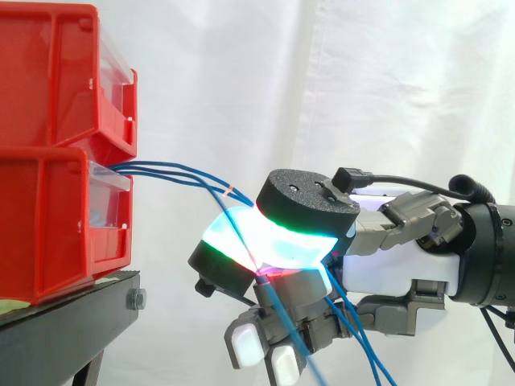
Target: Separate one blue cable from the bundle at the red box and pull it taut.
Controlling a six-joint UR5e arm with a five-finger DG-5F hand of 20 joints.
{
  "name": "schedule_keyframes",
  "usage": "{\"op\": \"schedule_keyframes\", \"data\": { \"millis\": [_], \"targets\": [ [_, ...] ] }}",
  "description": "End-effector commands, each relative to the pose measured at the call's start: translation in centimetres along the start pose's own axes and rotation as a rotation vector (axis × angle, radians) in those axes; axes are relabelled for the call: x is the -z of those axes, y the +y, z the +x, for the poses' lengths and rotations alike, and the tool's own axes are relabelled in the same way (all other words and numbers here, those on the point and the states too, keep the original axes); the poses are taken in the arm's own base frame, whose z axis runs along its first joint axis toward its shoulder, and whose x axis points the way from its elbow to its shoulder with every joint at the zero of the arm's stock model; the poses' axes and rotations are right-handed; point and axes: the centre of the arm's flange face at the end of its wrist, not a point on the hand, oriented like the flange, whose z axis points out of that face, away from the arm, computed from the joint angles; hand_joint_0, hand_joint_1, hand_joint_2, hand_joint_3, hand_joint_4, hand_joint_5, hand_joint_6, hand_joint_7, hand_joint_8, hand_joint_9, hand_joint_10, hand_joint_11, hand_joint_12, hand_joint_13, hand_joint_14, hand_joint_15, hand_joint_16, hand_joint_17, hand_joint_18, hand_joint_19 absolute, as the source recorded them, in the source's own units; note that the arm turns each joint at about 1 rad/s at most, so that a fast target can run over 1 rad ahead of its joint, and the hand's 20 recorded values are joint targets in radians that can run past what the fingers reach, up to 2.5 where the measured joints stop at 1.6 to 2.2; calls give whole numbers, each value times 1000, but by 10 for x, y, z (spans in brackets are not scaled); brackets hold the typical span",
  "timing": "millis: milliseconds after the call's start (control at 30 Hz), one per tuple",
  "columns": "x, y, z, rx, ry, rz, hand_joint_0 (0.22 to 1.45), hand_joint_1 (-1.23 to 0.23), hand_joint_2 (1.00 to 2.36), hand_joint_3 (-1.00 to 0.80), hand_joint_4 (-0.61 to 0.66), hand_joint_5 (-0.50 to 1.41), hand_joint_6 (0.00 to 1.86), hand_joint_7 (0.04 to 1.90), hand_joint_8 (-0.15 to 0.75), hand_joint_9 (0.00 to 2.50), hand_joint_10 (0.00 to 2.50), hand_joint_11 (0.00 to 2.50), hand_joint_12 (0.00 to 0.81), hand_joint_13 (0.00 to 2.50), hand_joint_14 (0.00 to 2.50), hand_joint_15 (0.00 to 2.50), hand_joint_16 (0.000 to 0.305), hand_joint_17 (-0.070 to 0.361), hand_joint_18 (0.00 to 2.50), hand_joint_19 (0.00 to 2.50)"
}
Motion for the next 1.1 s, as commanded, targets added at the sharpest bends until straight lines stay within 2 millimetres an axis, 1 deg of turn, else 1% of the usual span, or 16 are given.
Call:
{"op": "schedule_keyframes", "data": {
  "millis": [0,133,233,333,467,533,567,667,733,833,900,933,1067],
  "targets": [
    [0,0,0,0,1,0,700,-901,1000,-500,187,-165,877,1310,428,1270,27,1422,428,1010,21,592,52,117,986,594],
    [0,0,0,0,0,2,622,-833,1000,-500,170,-146,857,1307,423,1302,27,1414,431,1038,21,599,52,117,999,603],
    [0,-1,0,0,0,2,583,-736,1000,-500,165,-136,845,1292,417,1315,27,1408,438,1061,21,589,52,118,1011,607],
    [0,0,0,0,0,0,571,-702,1000,-500,169,-134,833,1303,419,1324,28,1402,441,1074,22,593,53,119,1019,603],
    [0,0,0,0,0,0,508,-653,1000,-500,178,-129,798,1273,432,1331,28,1370,454,1088,21,588,56,127,1053,579],
    [0,0,0,0,0,0,510,-563,1000,-500,179,-126,785,1242,430,1331,28,1347,454,1090,20,583,56,127,1053,580],
    [0,0,0,0,0,0,510,-563,1000,-500,181,-125,783,1247,430,1331,28,1344,454,1090,19,583,57,127,1053,582],
    [0,0,0,0,1,0,563,-481,1000,-500,164,-120,749,1278,401,1319,29,1317,440,1082,20,589,53,120,1023,602],
    [0,0,0,0,0,0,602,-469,1000,-500,153,-119,740,1282,394,1312,30,1317,436,1078,22,589,52,118,1013,610],
    [0,0,0,0,0,-1,640,-493,1000,-500,148,-118,732,1303,398,1305,30,1298,438,1076,20,595,52,117,1013,611],
    [0,0,0,0,1,0,650,-527,1008,-427,142,-118,730,1295,391,1297,30,1284,438,1077,20,592,52,118,1012,614],
    [0,0,0,0,0,0,650,-545,1010,-399,146,-118,727,1300,405,1290,30,1282,438,1076,22,594,52,118,1011,614],
    [0,0,0,-1,1,-3,646,-612,1016,-323,149,-125,730,1315,401,1264,29,1296,442,1059,20,590,53,120,1006,615]
  ]
}}
